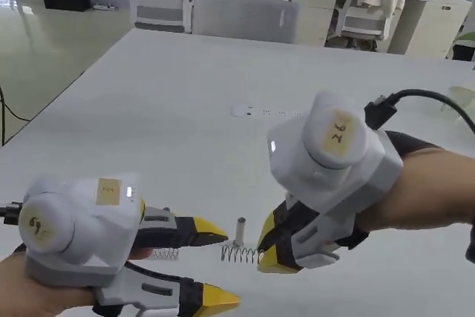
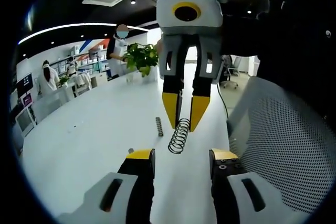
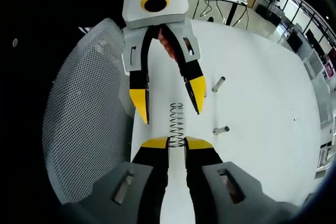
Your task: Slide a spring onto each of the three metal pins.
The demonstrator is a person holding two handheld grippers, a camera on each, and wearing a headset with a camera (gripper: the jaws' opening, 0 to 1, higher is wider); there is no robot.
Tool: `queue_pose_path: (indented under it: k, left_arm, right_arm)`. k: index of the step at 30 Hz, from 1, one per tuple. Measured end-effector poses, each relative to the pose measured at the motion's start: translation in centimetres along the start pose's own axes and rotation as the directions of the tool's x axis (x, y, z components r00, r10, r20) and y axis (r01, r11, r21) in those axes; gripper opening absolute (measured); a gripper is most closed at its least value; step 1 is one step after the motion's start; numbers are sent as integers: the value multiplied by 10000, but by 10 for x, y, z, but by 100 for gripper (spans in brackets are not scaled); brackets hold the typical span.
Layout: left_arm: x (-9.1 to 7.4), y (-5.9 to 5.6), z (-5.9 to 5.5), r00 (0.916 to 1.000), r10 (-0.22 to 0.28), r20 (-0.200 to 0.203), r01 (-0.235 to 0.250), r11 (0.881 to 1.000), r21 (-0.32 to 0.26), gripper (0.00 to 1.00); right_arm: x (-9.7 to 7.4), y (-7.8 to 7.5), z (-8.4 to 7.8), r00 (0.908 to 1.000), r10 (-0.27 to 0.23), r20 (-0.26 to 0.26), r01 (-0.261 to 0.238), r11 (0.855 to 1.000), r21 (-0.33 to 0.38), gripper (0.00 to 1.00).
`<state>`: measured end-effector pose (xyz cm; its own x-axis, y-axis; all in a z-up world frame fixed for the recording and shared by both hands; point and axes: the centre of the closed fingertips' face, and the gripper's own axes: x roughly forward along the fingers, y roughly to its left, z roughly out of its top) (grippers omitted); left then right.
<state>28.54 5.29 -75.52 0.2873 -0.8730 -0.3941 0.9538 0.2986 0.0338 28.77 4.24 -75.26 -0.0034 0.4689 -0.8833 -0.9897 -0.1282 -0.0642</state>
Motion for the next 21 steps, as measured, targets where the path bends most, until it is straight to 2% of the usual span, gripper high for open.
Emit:
queue_pose_path:
  k: [10, 14, 21]
  left_arm:
    - [0, 1, 1, 10000, 53, -2, -53, 9999, 150, 35]
    - [1, 0, 2, 10000, 27, 57, -28, 9998, 202, 33]
    - [1, 1, 5, 9998, 38, 197, -46, 9993, 361, 20]
  right_arm:
    - [-1, -1, 3, 10000, 3, 0, -3, 9999, -138, 13]
    - [1, -2, 1, 9999, -17, -159, 14, 9998, -203, 13]
    - [3, -1, -1, 9996, 57, -285, -67, 9994, -352, 13]
